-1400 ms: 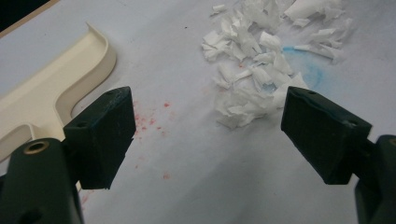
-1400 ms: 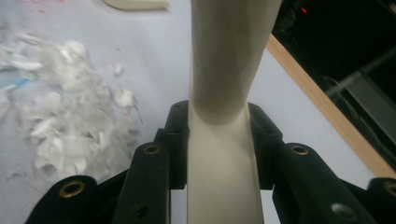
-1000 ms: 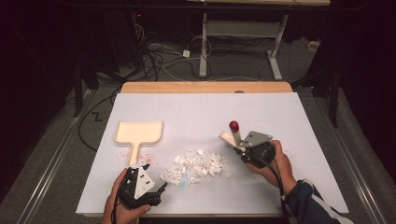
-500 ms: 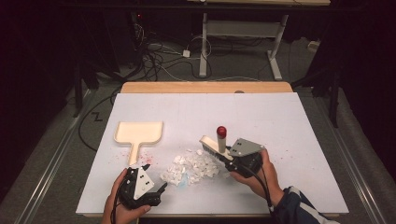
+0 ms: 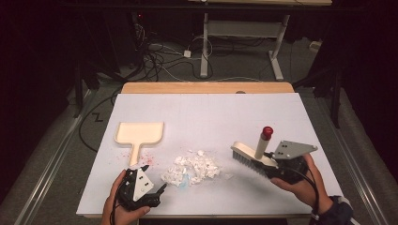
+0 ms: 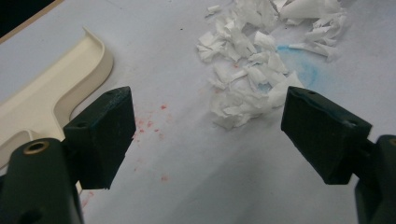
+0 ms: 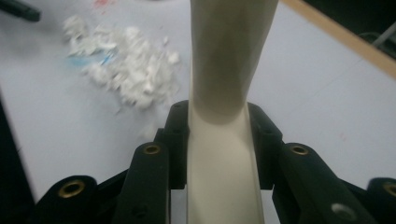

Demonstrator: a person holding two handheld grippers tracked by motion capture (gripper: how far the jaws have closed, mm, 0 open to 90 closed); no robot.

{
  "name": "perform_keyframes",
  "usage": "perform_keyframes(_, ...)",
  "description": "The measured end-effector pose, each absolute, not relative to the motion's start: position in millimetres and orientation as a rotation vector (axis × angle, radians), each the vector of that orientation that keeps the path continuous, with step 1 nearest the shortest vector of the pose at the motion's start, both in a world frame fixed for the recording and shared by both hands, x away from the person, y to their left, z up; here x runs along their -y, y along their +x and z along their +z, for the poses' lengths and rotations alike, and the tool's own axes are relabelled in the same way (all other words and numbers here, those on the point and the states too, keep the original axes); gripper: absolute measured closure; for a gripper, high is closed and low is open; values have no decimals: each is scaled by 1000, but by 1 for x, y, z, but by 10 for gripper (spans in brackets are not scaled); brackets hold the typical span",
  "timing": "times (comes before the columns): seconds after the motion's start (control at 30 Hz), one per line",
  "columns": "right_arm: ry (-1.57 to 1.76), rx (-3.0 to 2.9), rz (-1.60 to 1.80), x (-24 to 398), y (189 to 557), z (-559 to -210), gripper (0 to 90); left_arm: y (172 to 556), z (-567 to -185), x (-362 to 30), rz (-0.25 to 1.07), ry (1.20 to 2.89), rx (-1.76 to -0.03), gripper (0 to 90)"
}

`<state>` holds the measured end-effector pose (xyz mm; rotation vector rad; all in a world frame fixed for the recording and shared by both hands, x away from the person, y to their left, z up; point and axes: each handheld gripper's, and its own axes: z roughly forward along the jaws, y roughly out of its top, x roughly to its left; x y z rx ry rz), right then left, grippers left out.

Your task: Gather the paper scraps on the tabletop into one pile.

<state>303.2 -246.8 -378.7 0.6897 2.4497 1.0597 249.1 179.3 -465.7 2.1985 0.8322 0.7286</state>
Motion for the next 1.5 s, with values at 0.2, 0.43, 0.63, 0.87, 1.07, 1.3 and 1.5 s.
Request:
perform_keyframes(0.2,657,-2557,1018,258,290,-389,680,251,-467,-175,728,2221,-832,168)
perform_keyframes(0.43,605,-2630,1027,224,292,-411,680,253,-468,-175,716,2218,-843,168)
perform_keyframes(0.63,601,-2588,1090,200,305,-414,680,256,-466,-183,706,2162,-868,168)
perform_keyframes(0.87,579,-2555,1146,200,308,-404,680,254,-467,-181,717,2184,-853,168)
perform_keyframes(1.07,588,-2475,1241,216,300,-387,680,253,-465,-183,739,2167,-861,168)
perform_keyframes(1.3,566,-2487,1431,185,301,-383,680,247,-450,-190,859,2060,-924,151)
perform_keyframes(1.5,511,-2591,1424,142,299,-399,680,246,-444,-201,871,1996,-957,151)
